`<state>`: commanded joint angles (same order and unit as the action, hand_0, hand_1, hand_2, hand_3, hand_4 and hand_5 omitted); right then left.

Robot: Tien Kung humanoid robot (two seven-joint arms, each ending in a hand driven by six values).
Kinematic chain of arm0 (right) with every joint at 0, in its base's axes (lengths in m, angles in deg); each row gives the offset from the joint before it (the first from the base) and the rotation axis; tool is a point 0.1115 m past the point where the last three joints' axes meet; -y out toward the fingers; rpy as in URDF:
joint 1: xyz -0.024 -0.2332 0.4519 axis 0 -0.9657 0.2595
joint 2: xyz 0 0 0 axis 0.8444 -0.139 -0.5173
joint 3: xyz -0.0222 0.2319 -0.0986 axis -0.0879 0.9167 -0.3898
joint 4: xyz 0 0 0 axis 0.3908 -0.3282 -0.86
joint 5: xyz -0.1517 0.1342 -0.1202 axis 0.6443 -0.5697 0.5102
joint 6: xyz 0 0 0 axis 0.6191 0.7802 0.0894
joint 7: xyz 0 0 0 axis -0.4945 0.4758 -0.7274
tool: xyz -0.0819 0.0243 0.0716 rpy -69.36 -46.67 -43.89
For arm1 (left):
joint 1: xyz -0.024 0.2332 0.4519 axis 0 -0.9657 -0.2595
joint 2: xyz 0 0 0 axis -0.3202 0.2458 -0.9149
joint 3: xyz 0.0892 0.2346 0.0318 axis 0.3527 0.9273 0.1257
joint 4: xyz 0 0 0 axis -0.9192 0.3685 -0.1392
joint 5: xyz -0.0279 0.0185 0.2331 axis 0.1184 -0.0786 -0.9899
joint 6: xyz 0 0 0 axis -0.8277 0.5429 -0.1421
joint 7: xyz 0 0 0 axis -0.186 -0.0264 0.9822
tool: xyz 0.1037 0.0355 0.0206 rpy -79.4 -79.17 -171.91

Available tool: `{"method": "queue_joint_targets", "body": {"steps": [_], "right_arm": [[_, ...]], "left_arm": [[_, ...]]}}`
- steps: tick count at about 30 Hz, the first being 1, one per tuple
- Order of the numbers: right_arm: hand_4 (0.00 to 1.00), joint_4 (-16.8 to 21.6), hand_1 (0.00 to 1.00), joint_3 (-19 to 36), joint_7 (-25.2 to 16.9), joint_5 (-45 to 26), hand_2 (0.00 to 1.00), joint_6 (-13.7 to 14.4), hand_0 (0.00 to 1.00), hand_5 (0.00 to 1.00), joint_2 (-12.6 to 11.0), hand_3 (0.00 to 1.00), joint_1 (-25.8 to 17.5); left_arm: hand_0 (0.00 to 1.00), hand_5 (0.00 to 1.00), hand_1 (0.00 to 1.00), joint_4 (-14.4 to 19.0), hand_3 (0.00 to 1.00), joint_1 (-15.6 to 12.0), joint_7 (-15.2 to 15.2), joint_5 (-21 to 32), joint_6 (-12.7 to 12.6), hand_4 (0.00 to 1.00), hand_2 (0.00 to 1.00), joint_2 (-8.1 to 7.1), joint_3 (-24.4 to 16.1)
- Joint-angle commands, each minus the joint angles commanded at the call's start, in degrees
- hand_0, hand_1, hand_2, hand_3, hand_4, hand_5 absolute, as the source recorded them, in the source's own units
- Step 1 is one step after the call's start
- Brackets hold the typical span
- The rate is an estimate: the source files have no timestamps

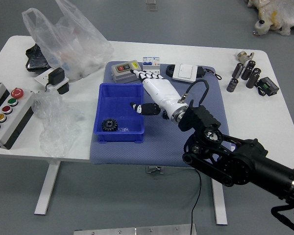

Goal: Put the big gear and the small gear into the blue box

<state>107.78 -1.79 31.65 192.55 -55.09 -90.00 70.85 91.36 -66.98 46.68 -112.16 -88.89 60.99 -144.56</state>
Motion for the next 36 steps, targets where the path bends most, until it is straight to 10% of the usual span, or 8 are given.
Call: {"method": "queue_joint_targets", "body": {"steps": [2, 3, 26, 27, 32, 33, 36], "right_arm": [[0.74, 0.02, 0.96, 2.33, 2.01, 0.3, 0.998, -0.41, 0.894, 0.242, -1.42, 0.998, -1.45], [0.756, -0.06, 0.853, 2.82, 2.84, 0.46, 0.958, -0.73, 0.735, 0.26, -1.89, 0.998, -1.92], [0.783, -10.42, 0.801, -3.94, 6.96, -0.9, 0.89, -3.45, 0.67, 0.254, 0.91, 0.998, -1.19], [0.687, -10.65, 0.63, -4.3, 6.88, -1.07, 0.624, -3.28, 0.552, 0.206, 1.03, 0.703, -1.07], [0.687, -11.34, 0.63, -5.89, 6.34, -1.91, 0.624, -2.0, 0.552, 0.206, 1.4, 0.703, -0.52], [0.625, -11.43, 0.557, -6.17, 6.3, -1.99, 0.474, -1.81, 0.463, 0.082, 1.42, 0.52, -0.39], [0.625, -11.64, 0.557, -6.8, 6.3, -2.24, 0.474, -1.69, 0.463, 0.082, 1.49, 0.52, -0.17]], "left_arm": [[0.69, 0.354, 0.671, 0.0, 0.691, -0.19, 0.14, -0.19, -0.04, 0.657, 0.592, 0.07, -0.3], [0.689, 0.351, 0.671, 0.0, 0.691, -0.25, 0.2, -0.29, -0.05, 0.657, 0.592, 0.08, -0.42], [0.689, 0.352, 0.671, 0.0, 0.69, 0.29, -0.02, -0.34, -0.1, 0.657, 0.593, -0.35, -0.31], [0.689, 0.352, 0.671, 0.0, 0.691, 0.31, -0.01, -0.33, -0.09, 0.659, 0.593, -0.34, -0.28], [0.689, 0.352, 0.671, 0.0, 0.691, 0.45, -0.09, -0.27, -0.06, 0.659, 0.593, -0.25, -0.15], [0.689, 0.355, 0.671, 0.0, 0.69, 0.46, -0.09, -0.25, -0.05, 0.66, 0.593, -0.25, -0.12], [0.689, 0.355, 0.671, 0.0, 0.69, 0.47, -0.1, -0.23, -0.06, 0.66, 0.593, -0.28, -0.06]]}}
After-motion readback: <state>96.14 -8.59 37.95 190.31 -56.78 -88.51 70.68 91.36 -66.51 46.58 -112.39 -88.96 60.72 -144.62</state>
